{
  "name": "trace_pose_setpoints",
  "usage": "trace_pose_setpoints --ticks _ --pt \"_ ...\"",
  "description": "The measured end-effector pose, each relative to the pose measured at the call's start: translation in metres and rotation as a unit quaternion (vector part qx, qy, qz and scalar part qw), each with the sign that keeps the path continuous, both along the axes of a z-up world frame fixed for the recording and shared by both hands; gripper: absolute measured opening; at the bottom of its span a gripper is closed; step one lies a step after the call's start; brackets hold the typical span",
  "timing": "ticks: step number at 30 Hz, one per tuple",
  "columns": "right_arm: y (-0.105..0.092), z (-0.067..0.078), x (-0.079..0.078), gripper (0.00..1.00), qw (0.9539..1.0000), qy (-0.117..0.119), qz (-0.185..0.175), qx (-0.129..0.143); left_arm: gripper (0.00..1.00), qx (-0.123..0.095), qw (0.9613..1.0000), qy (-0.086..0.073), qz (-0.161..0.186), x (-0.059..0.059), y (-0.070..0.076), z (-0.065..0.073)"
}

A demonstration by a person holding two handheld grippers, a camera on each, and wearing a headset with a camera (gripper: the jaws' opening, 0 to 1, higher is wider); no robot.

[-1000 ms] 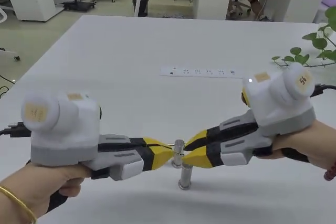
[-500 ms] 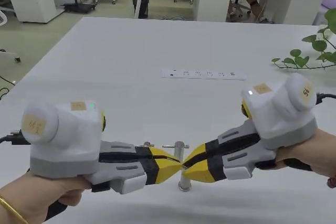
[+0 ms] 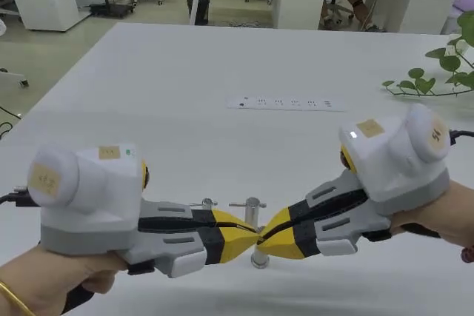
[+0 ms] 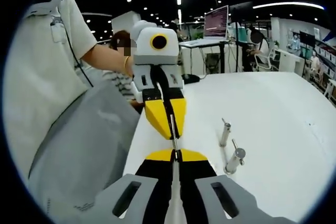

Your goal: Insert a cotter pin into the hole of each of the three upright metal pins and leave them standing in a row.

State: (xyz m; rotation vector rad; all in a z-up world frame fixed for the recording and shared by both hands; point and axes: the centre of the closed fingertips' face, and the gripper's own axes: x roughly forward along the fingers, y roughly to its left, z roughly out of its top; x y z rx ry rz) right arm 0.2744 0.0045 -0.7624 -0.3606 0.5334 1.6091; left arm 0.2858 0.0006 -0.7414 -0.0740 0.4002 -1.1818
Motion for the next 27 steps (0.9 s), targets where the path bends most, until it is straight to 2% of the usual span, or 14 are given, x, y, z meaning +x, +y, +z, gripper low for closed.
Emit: trace_pose_setpoints --ticks 2,5,8,11,17,20,27 --pt "-0.001 -0.001 -0.001 0.03 1.0000 0.001 0.005 -0.003 0.03 0.002 1.0000 -0.007 0.006 0.002 0.000 0.000" --pt "-0.004 -0.003 0.001 0.03 0.9998 -0.012 0.007 -0.014 0.04 0.011 0.9997 -0.019 0.010 0.003 -0.003 -0.003" --pt "-0.007 -0.003 0.006 0.03 0.9995 -0.020 0.002 -0.022 0.07 0.018 0.9995 -0.023 0.015 0.004 -0.006 -0.006" --pt "-0.013 -0.006 0.011 0.03 0.9985 -0.037 0.003 -0.041 0.15 0.022 0.9991 -0.029 0.019 0.004 -0.009 -0.010" --pt "-0.022 -0.013 0.016 0.03 0.9965 -0.044 -0.001 -0.070 0.20 0.027 0.9981 -0.042 0.038 0.009 -0.011 -0.015" --pt "-0.029 -0.022 0.018 0.03 0.9932 -0.053 0.002 -0.103 0.23 0.032 0.9973 -0.043 0.050 0.012 -0.010 -0.019" --pt "-0.039 -0.030 0.022 0.03 0.9874 -0.074 0.013 -0.139 0.24 0.054 0.9942 -0.045 0.082 0.022 -0.005 -0.033"
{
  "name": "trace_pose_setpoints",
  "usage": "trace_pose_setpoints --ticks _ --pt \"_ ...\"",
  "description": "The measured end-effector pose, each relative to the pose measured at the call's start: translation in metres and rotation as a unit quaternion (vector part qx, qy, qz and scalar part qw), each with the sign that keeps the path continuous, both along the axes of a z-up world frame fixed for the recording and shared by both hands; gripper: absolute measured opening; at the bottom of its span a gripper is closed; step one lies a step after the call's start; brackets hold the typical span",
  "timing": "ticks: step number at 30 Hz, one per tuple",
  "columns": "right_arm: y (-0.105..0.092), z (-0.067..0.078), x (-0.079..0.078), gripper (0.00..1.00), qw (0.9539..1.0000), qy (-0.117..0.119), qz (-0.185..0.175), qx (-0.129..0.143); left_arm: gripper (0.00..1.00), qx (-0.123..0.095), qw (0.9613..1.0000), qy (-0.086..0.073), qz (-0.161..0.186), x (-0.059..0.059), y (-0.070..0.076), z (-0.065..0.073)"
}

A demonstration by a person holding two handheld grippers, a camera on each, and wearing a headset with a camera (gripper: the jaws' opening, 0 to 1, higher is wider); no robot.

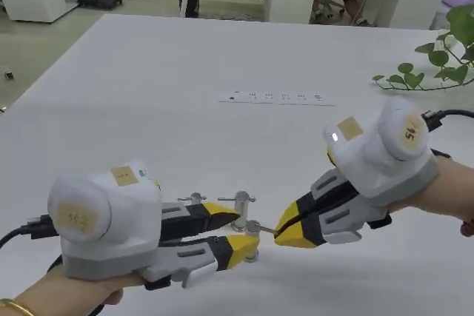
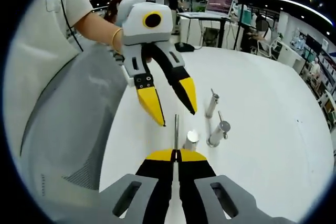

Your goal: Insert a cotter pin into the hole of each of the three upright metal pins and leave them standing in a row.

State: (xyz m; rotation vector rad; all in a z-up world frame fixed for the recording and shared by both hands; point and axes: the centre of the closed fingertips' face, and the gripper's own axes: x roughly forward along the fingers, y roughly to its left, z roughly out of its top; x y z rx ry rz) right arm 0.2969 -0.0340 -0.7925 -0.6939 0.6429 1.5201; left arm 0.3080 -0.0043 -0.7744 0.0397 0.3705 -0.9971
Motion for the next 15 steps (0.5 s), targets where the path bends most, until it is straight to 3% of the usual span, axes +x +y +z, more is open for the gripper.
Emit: trace_pose_setpoints --ticks 15 --pt "-0.018 -0.020 0.014 0.03 0.9975 -0.026 0.008 -0.065 0.24 0.043 0.9988 -0.003 0.022 0.011 -0.004 -0.023"
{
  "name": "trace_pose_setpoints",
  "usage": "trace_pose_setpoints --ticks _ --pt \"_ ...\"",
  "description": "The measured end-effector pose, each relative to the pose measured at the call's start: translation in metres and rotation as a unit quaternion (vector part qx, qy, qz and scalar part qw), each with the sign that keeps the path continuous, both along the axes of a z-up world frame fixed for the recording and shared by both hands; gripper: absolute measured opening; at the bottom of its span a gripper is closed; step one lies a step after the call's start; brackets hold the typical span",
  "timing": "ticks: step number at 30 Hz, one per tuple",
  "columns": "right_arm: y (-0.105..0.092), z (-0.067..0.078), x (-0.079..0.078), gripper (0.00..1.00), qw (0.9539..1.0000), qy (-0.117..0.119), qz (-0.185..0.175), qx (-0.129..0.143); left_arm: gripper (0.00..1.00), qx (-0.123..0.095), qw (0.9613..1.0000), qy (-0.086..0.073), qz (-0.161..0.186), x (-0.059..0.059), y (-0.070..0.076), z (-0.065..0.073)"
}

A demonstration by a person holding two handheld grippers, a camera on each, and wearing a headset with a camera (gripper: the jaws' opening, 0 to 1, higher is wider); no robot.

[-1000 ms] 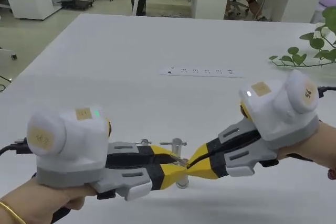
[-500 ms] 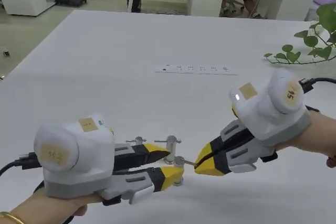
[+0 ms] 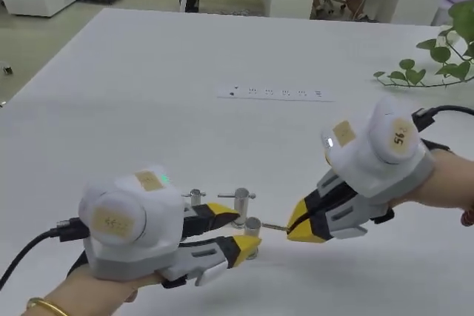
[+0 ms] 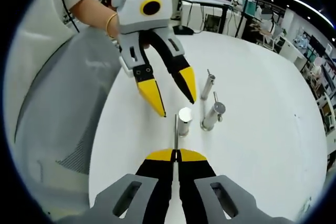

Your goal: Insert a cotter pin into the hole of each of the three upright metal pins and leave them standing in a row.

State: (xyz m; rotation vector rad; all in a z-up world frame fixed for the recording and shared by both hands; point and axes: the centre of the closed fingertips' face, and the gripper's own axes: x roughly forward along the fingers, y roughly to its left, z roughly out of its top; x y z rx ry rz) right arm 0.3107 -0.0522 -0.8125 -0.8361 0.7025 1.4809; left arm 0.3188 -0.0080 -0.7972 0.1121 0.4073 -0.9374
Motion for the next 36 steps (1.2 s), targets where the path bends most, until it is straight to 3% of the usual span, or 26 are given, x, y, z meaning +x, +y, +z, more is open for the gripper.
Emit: trace_pose_setpoints --ticks 4,13,20,36 --pt "-0.002 -0.005 0.004 0.03 0.9999 -0.004 0.004 -0.012 0.24 0.015 0.9998 0.007 0.011 0.004 0.001 -0.007" --pt "-0.005 -0.014 0.016 0.03 0.9993 -0.014 0.014 -0.033 0.23 0.020 0.9996 0.012 0.013 0.008 -0.004 -0.013" --pt "-0.002 -0.018 0.016 0.03 0.9986 -0.014 0.031 -0.041 0.17 0.029 0.9993 0.017 0.016 0.008 -0.004 -0.021" --pt "0.004 -0.016 0.018 0.03 0.9967 -0.028 0.062 -0.045 0.12 0.028 0.9993 0.020 0.013 0.009 -0.005 -0.023"
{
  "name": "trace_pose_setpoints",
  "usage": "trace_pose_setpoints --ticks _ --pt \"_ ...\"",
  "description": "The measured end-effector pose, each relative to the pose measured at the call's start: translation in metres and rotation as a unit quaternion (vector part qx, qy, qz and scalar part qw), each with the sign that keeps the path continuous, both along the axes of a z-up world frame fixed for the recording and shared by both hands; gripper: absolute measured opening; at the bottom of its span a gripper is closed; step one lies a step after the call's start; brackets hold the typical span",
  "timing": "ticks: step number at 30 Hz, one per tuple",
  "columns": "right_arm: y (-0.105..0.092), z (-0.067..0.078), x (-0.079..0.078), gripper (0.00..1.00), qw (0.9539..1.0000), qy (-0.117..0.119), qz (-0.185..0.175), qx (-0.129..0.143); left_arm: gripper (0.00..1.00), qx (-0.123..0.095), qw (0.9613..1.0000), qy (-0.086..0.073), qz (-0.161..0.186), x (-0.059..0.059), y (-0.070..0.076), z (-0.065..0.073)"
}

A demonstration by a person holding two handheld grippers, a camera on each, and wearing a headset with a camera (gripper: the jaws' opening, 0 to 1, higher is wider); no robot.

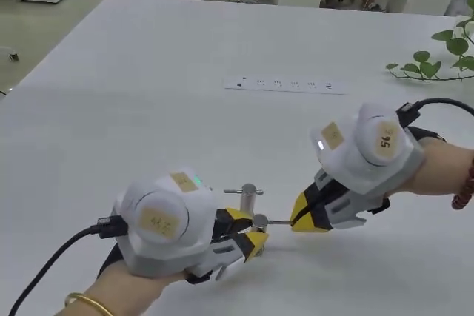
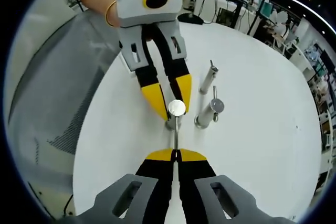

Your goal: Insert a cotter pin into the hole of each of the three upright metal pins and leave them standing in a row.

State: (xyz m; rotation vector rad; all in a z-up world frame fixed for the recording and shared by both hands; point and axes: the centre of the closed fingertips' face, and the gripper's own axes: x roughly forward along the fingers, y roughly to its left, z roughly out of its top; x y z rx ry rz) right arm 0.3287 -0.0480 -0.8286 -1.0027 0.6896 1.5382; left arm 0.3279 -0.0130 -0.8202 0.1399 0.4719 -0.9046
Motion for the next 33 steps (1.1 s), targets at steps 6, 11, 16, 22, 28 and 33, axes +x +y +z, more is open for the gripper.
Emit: trace_pose_setpoints --ticks 6,11,16,22,28,33 --pt "0.002 0.001 0.001 0.03 0.9996 -0.013 0.023 -0.002 0.12 0.001 1.0000 -0.002 -0.009 0.000 0.000 0.000" --pt "0.004 0.002 0.002 0.03 0.9993 -0.017 0.033 -0.007 0.12 0.001 0.9999 -0.003 -0.012 0.000 0.000 0.000" --pt "0.007 0.004 0.000 0.03 0.9992 -0.017 0.035 -0.010 0.11 0.001 0.9999 -0.004 -0.015 -0.001 -0.001 -0.001" --pt "0.017 0.007 -0.005 0.03 0.9992 -0.016 0.038 -0.002 0.11 0.000 0.9999 -0.003 -0.017 -0.001 -0.002 0.000" --pt "0.020 0.006 -0.005 0.03 0.9993 -0.012 0.035 0.000 0.12 -0.007 0.9999 0.002 -0.011 0.000 -0.002 0.000" --pt "0.020 0.006 -0.005 0.04 0.9995 -0.011 0.029 -0.001 0.12 -0.012 0.9999 0.007 -0.008 0.000 -0.001 -0.001"
